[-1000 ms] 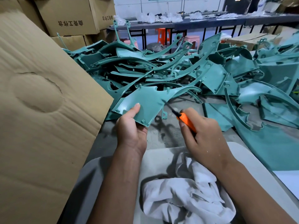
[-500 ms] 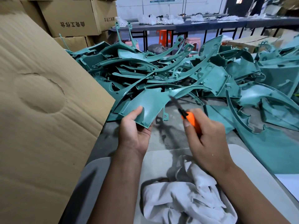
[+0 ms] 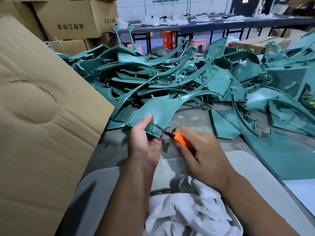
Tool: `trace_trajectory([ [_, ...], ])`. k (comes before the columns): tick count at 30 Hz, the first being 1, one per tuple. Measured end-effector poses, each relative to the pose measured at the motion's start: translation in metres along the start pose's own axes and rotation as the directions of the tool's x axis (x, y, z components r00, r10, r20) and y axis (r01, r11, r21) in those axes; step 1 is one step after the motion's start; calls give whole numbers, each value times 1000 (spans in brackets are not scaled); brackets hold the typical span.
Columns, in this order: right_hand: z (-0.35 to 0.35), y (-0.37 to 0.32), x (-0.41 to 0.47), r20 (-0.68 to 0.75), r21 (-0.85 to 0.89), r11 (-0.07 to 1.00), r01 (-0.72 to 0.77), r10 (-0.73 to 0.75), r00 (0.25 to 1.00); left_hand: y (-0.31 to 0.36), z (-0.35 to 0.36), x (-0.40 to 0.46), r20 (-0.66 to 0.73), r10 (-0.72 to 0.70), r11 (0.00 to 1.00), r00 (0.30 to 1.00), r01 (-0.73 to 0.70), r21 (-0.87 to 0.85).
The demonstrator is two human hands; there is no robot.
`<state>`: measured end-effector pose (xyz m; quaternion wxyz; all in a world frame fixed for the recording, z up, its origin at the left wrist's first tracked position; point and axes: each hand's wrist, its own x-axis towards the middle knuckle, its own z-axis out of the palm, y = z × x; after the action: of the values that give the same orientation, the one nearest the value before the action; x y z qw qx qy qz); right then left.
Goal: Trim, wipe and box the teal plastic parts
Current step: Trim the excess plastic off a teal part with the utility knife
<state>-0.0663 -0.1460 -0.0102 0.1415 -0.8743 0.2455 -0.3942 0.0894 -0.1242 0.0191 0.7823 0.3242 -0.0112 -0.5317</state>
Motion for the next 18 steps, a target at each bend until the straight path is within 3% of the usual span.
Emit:
trace_trajectory([
  [1, 1, -1, -1, 11, 23, 999, 30, -30, 999, 0, 0, 0, -1, -9, 1000, 1000, 9, 13],
  [3, 2, -3, 0, -108, 47, 999, 24, -19, 994, 0, 1, -2, 15, -9, 1000, 1000, 8, 17],
  [6, 1, 6, 5, -381, -53, 989, -138, 108, 918, -1, 1, -4, 43, 17, 1000, 999, -18, 11],
  [8, 1, 14, 6, -459, -83, 964, -253, 189, 868, -4, 1, -5, 58, 24, 999, 998, -25, 29],
  [10, 1, 16, 5, -445, -74, 958, -279, 218, 869, -6, 2, -6, 62, 19, 999, 998, -21, 45],
  [14, 3, 10, 1, -321, -49, 981, -190, 164, 933, -6, 1, -4, 13, 17, 1000, 1000, -16, -20],
  [18, 2, 4, 0, -106, 13, 996, -91, 92, 990, -3, -1, -1, -22, 0, 999, 1000, -1, -49],
])
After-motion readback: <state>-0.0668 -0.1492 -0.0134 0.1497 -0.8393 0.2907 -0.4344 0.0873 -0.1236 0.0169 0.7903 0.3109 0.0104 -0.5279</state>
